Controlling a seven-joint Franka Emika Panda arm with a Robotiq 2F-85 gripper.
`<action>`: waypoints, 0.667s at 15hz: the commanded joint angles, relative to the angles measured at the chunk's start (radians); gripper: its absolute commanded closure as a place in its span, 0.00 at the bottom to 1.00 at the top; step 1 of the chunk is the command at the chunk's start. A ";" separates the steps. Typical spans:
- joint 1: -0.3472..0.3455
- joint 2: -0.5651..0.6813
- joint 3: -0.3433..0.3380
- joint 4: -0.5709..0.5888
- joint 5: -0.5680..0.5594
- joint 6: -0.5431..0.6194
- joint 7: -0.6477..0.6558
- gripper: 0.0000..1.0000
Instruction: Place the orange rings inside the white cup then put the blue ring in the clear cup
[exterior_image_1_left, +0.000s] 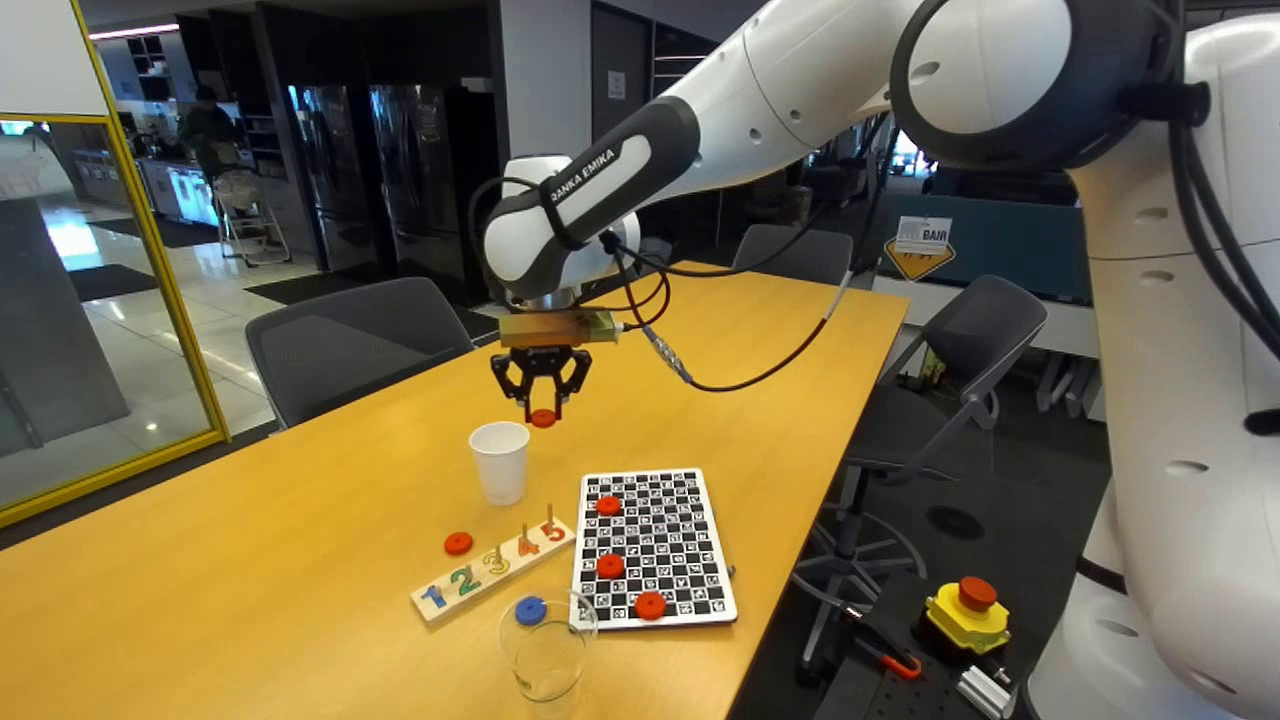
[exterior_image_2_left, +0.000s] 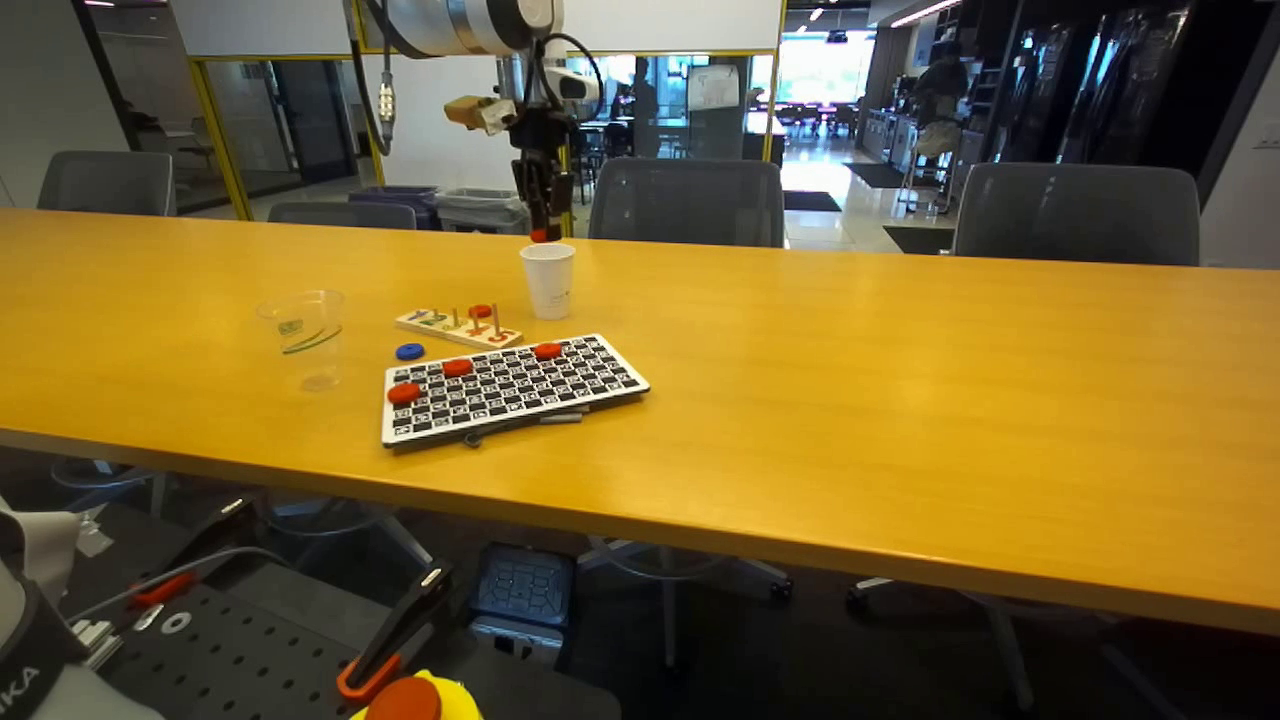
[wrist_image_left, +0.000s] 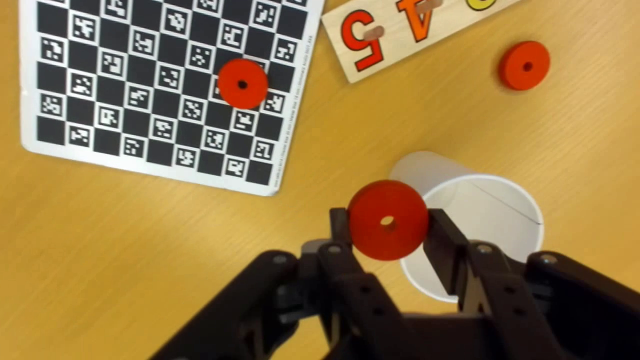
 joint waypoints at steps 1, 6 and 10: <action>0.020 0.097 0.015 0.168 0.018 -0.059 -0.033 0.76; 0.031 0.182 0.021 0.283 0.024 -0.087 -0.056 0.76; 0.029 0.239 0.015 0.353 0.027 -0.114 -0.071 0.76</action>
